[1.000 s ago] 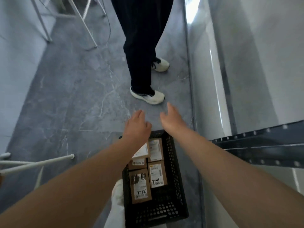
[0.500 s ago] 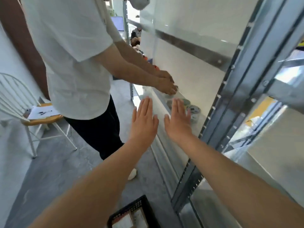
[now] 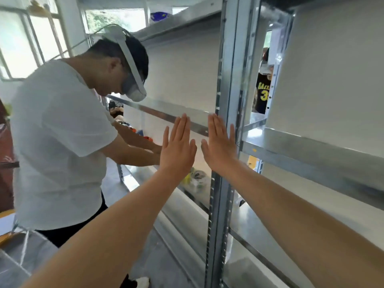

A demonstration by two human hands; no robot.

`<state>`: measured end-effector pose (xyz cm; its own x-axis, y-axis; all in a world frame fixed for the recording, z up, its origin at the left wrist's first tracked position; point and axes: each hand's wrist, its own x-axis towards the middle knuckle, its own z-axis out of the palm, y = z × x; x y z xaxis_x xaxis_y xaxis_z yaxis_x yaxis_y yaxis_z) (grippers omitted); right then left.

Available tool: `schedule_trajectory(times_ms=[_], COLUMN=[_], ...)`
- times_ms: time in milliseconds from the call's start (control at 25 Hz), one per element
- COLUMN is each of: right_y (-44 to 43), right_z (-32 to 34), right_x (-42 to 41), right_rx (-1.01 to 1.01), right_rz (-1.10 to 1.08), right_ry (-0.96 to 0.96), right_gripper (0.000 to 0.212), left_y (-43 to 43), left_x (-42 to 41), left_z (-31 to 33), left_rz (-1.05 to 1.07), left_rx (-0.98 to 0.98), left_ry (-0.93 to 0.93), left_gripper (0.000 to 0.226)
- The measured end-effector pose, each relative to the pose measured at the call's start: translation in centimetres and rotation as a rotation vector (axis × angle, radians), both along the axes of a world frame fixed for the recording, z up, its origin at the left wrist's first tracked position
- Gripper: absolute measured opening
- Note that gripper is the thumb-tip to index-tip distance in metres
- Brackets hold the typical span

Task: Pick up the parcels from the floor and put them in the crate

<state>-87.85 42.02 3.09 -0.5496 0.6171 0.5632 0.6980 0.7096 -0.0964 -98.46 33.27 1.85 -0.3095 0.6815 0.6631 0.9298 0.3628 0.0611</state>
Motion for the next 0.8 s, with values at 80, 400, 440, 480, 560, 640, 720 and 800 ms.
schedule_trajectory(times_ms=[80,400,440,480,560,640,720,800], right_y=[-1.0,-7.2,-7.9,-8.4,-9.4,-10.3,-11.4,-13.0], right_z=[1.0,2.4,2.3,2.3,2.2,2.4,2.7,3.0], right_x=[1.7,7.8,8.9,10.1,12.6,15.2,17.5,20.7], right_rx=[-0.019,-0.006,-0.008,-0.015,-0.02,-0.017,-0.015,-0.01], right_rz=[-0.082,-0.245,-0.284,-0.33,-0.424,-0.493,-0.53,-0.571], right_ry=[0.008,0.085,0.078,0.067,0.059,0.077,0.092,0.093], right_gripper=[0.07,0.07,0.07,0.07,0.07,0.07,0.07,0.07], left_y=[-0.8,-4.4,-4.5,-4.6,-4.9,-5.2,-5.7,-6.5], left_x=[0.4,3.9,5.0,6.3,9.0,11.7,13.8,16.6], left_z=[0.5,1.8,1.8,1.7,1.4,1.2,1.3,1.7], left_rz=[-0.033,-0.271,-0.316,-0.36,-0.43,-0.506,-0.556,-0.592], left_rx=[0.01,0.008,0.002,-0.001,-0.01,-0.013,-0.002,0.015], left_ry=[0.01,0.021,0.005,-0.005,0.011,0.011,-0.008,0.009], left_gripper=[0.061,0.062,0.062,0.062,0.062,0.062,0.062,0.062])
